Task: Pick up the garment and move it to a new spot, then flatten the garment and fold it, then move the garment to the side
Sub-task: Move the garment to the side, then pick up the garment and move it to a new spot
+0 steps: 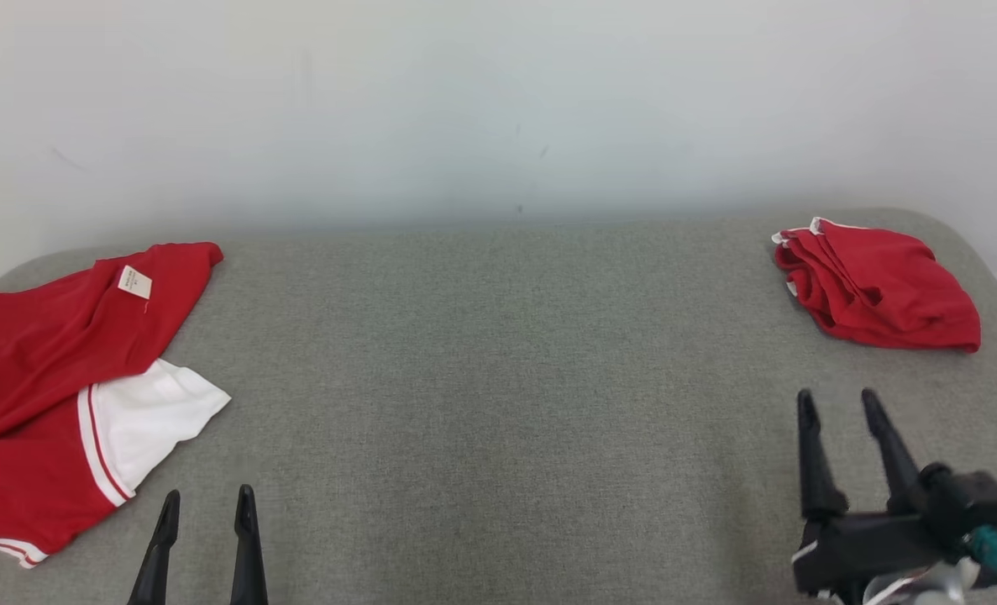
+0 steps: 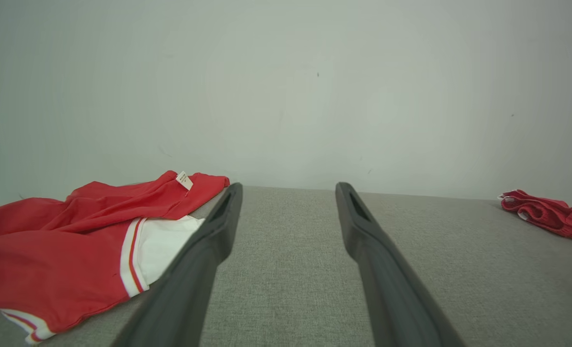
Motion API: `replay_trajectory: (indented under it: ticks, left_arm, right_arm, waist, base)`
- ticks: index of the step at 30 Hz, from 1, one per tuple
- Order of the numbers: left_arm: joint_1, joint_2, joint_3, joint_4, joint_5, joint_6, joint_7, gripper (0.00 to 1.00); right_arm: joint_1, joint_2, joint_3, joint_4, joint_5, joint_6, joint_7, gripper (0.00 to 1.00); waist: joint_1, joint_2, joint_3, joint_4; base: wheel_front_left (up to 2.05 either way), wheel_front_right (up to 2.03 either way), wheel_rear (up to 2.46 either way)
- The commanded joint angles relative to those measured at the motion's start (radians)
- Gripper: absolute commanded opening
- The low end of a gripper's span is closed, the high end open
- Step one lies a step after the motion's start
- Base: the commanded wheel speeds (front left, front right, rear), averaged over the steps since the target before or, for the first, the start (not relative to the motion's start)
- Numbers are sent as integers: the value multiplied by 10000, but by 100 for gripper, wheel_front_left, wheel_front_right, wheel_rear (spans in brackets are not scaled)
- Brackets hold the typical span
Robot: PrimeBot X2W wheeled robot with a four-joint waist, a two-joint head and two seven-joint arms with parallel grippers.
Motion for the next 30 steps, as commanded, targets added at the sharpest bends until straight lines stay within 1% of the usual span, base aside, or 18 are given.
replay_trajectory:
  ticks: [1,3,6,10,13,24,30]
  left_arm:
    - [210,-2,53,59,-9,-8,-40,100]
    - [188,-11,76,84,13,-10,-40,100]
    - [216,-19,86,167,69,-44,-40,100]
    - [209,-29,60,347,113,-55,-40,100]
    - [183,-29,-56,601,228,-149,-40,100]
    - [-275,48,91,1308,380,-329,-40,100]
    - [-433,26,248,1408,374,-275,-40,100]
  right_arm:
    - [380,174,41,-147,-208,-7,-10,100]
    - [697,353,-30,-307,-460,-7,-10,100]
    - [1204,611,170,-445,-683,-7,-10,100]
    - [1556,766,366,-494,-978,-7,-10,100]
    - [1670,846,518,-344,-1106,-7,-8,100]
    - [1376,949,643,-72,-1277,-7,-9,100]
    - [1323,998,540,-35,-1260,-7,-9,100]
  waist:
    - [1,1,-88,83]
    - [1,1,-125,101]
    - [1,1,-203,147]
    - [1,1,-264,130]
    - [1,1,-283,114]
    - [1,1,-279,87]
    - [1,1,-295,160]
  base:
    - [0,0,0]
    - [0,0,0]
    - [0,0,0]
    - [0,0,0]
    - [0,0,0]
    - [0,0,0]
    - [0,0,0]
